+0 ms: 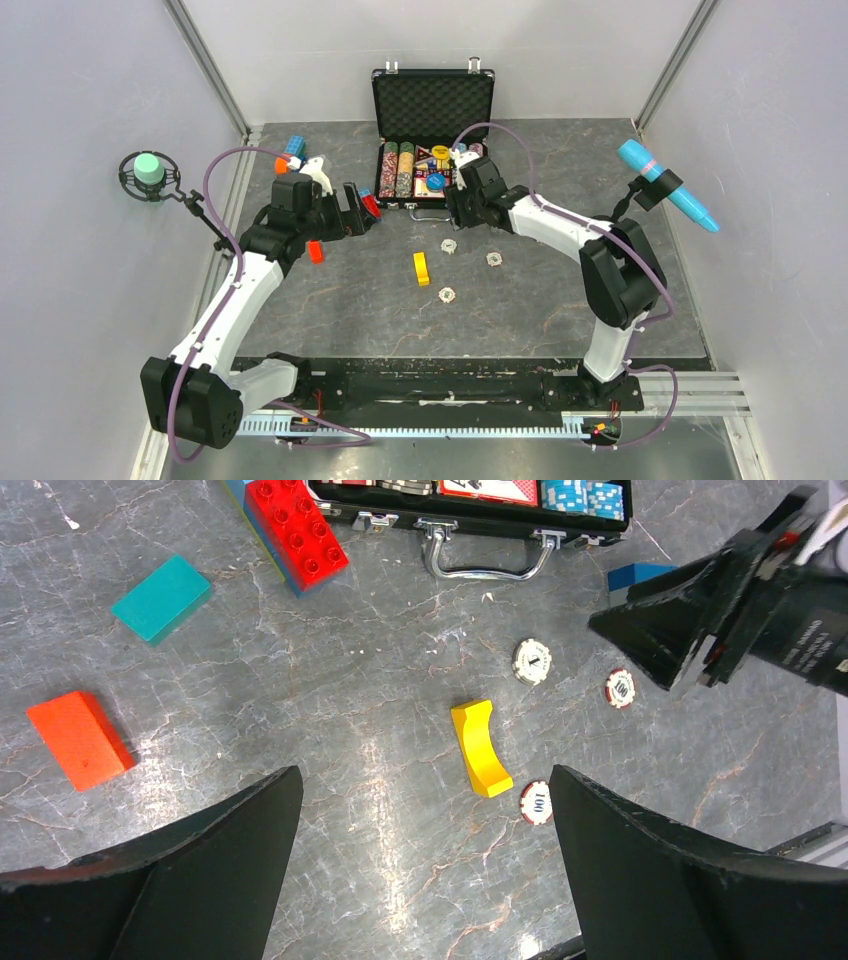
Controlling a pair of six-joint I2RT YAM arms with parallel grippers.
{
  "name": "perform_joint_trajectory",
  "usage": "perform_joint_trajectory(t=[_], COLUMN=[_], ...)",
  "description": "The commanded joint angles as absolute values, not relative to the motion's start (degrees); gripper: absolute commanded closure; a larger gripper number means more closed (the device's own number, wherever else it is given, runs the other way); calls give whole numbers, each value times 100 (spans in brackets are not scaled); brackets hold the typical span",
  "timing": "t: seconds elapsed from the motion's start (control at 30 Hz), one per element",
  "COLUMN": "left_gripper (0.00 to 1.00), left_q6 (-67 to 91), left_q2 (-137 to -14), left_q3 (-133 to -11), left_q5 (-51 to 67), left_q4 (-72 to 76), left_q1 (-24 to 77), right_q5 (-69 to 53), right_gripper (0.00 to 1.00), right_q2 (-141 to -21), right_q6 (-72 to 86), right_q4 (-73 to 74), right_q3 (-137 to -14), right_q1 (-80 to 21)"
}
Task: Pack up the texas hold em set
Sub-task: Pick up the poker chip from the center of the board.
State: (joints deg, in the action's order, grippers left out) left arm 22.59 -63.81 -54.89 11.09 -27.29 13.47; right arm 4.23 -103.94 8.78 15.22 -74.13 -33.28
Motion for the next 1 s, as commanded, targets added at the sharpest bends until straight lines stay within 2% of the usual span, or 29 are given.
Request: perform_joint_trajectory(t=[0.0,0.7,0.97], left_gripper=[0,0,0], left_q6=[2026,2029,2030], left_q2=[-6364,-6359,-6368], left_q3=[-5440,-5435,-5440], left_q5=[1236,1249,1246], left_q4=[-2533,-2522,-2523], left_q1=[1310,1309,1310], right_q5=[382,607,704], right_gripper=[43,34,33], right_q2=[-10576,-11462,-11635], right_q6=[1289,1231,1137], right_q4=[1942,2503,2700], right_q3=[-7529,-8328,-8468], right_q1=[-3446,-3929,-3979])
